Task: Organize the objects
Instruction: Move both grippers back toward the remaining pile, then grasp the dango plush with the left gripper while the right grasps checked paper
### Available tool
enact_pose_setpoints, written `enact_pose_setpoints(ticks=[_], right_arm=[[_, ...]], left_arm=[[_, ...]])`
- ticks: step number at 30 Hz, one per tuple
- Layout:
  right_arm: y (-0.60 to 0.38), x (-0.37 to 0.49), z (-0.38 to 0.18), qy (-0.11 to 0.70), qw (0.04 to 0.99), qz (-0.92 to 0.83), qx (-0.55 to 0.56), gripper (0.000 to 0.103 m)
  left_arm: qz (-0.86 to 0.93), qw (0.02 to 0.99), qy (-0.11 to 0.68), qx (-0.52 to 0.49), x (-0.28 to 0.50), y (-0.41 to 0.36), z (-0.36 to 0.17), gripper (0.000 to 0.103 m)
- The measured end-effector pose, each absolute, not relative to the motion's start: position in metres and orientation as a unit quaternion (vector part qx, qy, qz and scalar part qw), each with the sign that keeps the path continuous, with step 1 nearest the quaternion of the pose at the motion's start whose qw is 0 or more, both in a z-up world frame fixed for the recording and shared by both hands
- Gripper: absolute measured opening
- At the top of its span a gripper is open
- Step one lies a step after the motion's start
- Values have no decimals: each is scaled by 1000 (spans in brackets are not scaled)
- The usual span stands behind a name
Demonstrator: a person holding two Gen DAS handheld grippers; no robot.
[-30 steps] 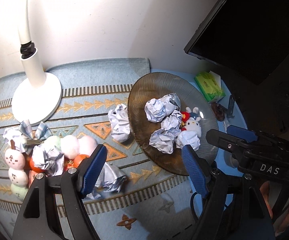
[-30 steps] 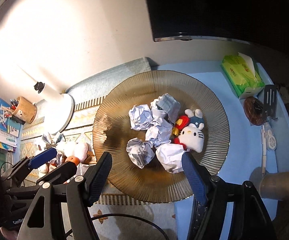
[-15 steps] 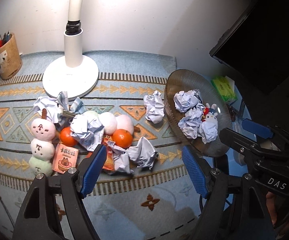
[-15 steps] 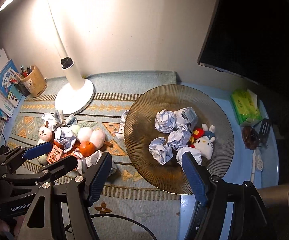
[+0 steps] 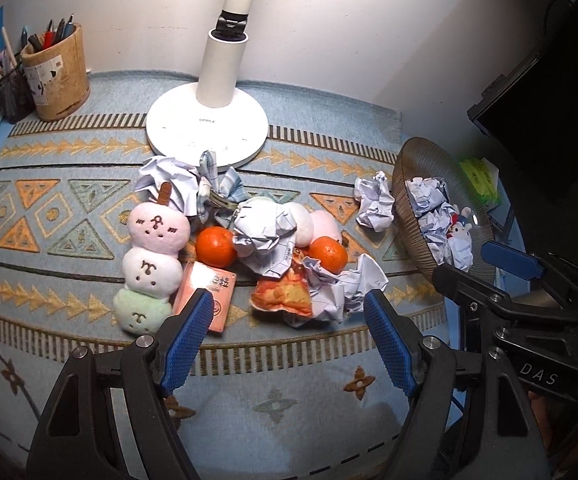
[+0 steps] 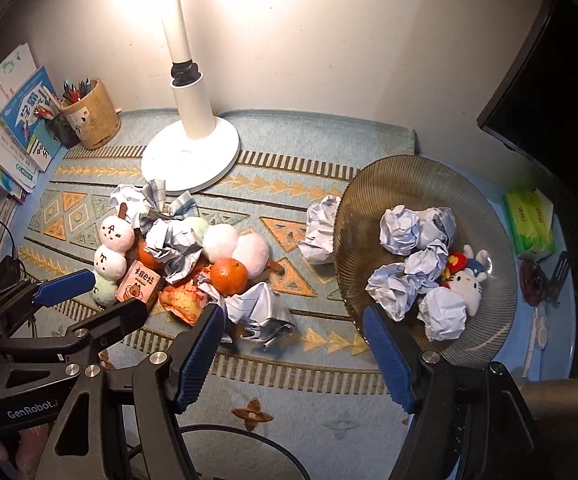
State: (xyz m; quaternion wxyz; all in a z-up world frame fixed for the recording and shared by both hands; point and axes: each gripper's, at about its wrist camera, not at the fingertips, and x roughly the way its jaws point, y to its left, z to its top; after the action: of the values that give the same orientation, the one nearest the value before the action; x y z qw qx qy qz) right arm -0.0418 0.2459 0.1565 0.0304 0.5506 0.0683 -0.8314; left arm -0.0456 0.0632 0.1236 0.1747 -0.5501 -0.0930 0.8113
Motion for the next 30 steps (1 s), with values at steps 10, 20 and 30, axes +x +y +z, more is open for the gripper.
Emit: enact_pose_setpoints(ticks=[10, 20, 30], right_arm=[[210, -52, 138, 71, 36, -818, 569, 70], [198, -64, 117, -8, 60, -799, 598, 70], [176, -102, 85, -41, 95, -787, 608, 71]], left_arm=[[809, 149, -99, -560, -56, 7, 109, 76], [790, 143, -106, -586, -76, -30, 75, 76], [752, 182, -92, -626, -103, -18, 32, 76]])
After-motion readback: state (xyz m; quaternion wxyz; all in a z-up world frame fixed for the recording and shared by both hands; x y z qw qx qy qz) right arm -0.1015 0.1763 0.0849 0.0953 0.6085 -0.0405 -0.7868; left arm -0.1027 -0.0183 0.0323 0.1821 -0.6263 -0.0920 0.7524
